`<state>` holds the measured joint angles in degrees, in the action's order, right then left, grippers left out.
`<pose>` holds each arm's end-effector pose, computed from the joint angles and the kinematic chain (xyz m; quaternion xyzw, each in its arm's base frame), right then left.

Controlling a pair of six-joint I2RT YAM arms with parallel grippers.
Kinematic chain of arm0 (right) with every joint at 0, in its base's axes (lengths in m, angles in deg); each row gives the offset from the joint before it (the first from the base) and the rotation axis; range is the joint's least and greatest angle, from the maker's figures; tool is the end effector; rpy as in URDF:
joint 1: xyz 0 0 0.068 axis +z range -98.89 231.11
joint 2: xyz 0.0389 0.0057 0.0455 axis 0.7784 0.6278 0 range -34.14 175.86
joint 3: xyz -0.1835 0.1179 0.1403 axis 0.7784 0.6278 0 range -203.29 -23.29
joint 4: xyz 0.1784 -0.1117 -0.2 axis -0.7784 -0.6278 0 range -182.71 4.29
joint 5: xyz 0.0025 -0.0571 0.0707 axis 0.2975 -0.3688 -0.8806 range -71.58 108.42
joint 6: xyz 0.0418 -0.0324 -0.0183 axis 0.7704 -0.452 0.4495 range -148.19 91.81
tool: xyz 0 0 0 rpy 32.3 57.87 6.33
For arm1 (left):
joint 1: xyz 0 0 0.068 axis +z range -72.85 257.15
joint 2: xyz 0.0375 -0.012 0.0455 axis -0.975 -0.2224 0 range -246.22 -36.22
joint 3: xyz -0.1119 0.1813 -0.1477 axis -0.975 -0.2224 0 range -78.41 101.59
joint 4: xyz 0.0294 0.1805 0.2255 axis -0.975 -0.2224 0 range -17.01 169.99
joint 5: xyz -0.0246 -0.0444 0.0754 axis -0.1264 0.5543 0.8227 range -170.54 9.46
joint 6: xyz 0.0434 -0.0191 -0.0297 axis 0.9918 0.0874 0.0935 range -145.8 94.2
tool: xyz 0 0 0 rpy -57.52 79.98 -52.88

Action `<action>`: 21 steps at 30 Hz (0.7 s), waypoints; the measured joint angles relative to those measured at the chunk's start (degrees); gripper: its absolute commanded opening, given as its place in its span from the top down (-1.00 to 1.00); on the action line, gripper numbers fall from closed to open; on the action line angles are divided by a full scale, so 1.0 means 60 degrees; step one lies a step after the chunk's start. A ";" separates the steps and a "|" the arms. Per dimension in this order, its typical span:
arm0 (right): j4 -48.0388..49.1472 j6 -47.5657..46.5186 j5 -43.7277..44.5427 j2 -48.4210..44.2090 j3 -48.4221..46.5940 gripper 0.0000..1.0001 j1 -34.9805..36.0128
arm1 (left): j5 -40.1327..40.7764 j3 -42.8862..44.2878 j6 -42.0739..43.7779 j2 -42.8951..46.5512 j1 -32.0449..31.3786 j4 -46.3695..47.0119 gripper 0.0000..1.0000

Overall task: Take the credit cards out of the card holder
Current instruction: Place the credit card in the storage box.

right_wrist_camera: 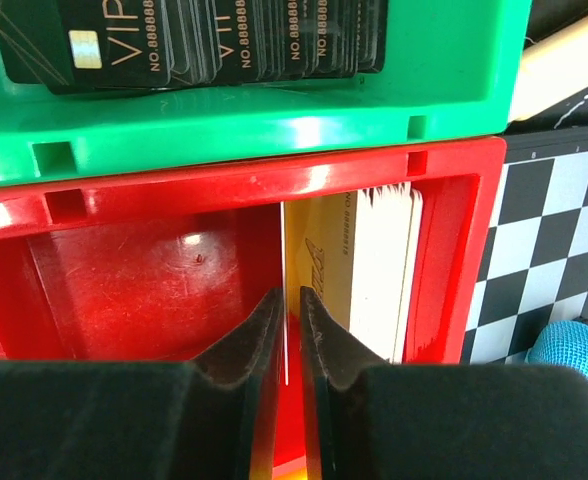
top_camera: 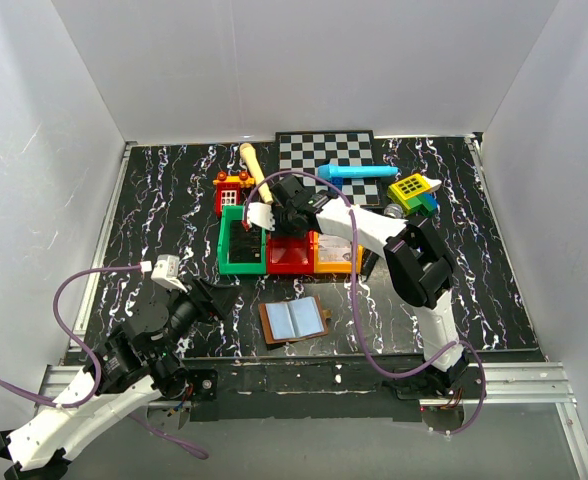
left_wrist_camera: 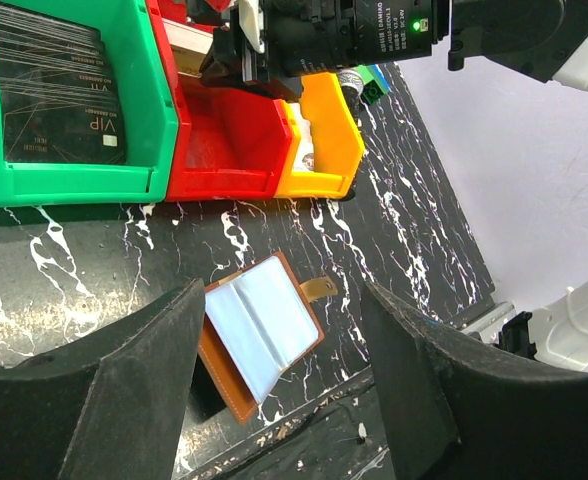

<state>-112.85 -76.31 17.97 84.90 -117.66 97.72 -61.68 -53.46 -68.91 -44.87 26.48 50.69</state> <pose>0.3341 0.3536 0.1830 -0.6960 0.6391 -0.0006 0.3272 0.0910 -0.0913 0.2612 -0.0508 0.7771 -0.3608 0.5133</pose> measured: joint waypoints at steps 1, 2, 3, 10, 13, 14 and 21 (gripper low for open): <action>0.0029 0.0022 0.0040 0.0000 -0.0007 0.56 0.0000 | 0.0000 0.0000 0.0007 -0.0004 0.0000 0.0015 -0.26; 0.0055 0.0033 0.0095 0.0000 -0.0011 0.56 0.0000 | -0.0004 0.0000 0.0011 -0.0011 0.0000 0.0036 -0.26; 0.0058 0.0029 0.0142 0.0000 -0.0011 0.56 0.0000 | -0.0004 0.0000 0.0011 -0.0025 0.0000 0.0062 -0.26; 0.0124 0.0069 0.0583 0.0047 -0.0076 0.54 0.0000 | -0.0036 -0.0011 0.0011 -0.0051 0.0000 0.0106 -0.27; 0.0237 0.0153 0.0787 0.0062 -0.0080 0.36 0.0000 | -0.0040 -0.0025 0.0011 -0.0051 0.0000 0.0106 -0.26; 0.0270 0.0204 0.0845 0.0062 -0.0080 0.35 0.0000 | -0.0040 -0.0025 0.0011 -0.0051 0.0000 0.0106 -0.26; 0.0412 0.0288 0.1246 0.0076 -0.0266 0.34 0.0000 | -0.0040 -0.0025 0.0011 -0.0055 0.0000 0.0106 -0.26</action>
<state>-110.38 -74.59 25.44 85.36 -119.25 97.72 -61.92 -53.62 -68.85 -45.20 26.48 51.33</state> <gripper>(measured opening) 0.328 0.632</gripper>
